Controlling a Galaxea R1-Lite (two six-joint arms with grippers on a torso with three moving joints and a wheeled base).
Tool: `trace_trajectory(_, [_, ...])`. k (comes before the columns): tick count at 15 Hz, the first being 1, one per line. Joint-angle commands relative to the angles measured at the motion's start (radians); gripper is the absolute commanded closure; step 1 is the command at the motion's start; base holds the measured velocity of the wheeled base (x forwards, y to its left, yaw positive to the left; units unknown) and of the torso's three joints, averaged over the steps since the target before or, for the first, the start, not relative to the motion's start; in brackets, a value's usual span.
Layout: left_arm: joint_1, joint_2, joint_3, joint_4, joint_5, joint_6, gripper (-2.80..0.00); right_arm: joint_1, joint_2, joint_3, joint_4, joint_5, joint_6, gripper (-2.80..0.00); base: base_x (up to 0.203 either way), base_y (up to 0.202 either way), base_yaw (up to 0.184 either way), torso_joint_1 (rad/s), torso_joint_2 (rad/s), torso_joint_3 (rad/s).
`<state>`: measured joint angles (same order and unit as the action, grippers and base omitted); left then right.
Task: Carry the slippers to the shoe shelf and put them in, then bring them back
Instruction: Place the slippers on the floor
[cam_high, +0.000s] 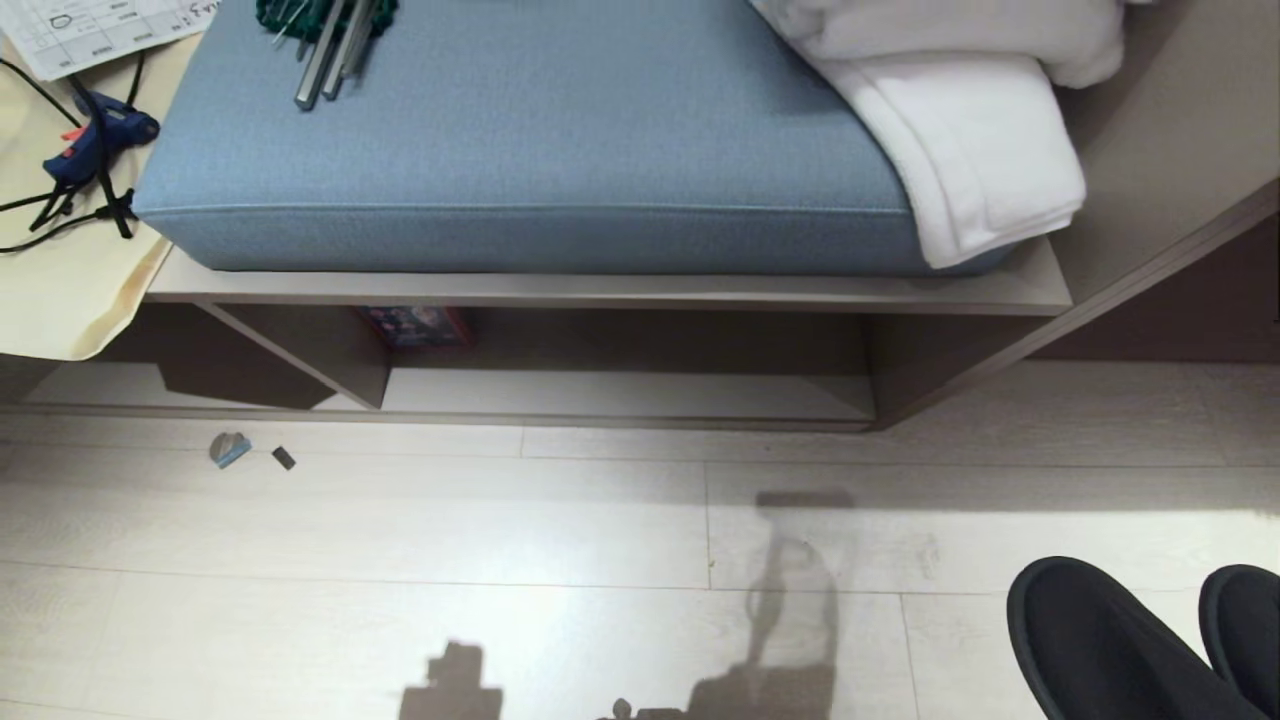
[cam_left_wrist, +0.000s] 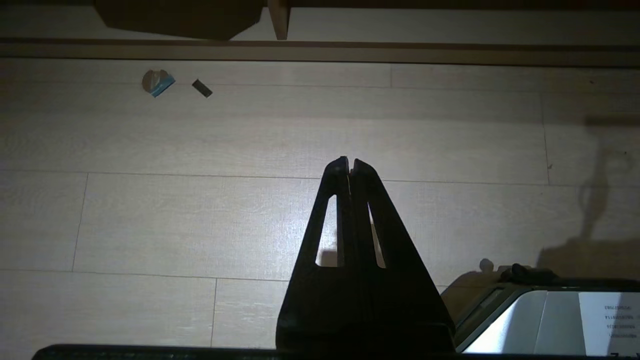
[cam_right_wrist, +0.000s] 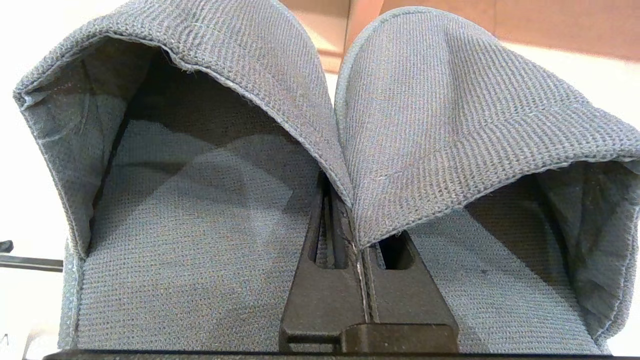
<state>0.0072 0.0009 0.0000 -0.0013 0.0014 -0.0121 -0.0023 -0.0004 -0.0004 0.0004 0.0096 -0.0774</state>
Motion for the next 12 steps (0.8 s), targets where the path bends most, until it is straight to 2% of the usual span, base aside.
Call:
trace_trajectory(1, [0.0,0.001,0.0,0.0,0.0,-0.002,0.0,-0.001,0.002,0.0,0.0,0.001,-0.001,0.0,0.0,0.0,0.0,-0.001,0.0,0.203])
trace_trajectory(12, [0.0,0.001,0.0,-0.001,0.002,-0.006,0.0,-0.001,0.002,0.0,0.001,0.0,0.005,0.0,0.0,0.0,0.0,0.001,0.0,0.203])
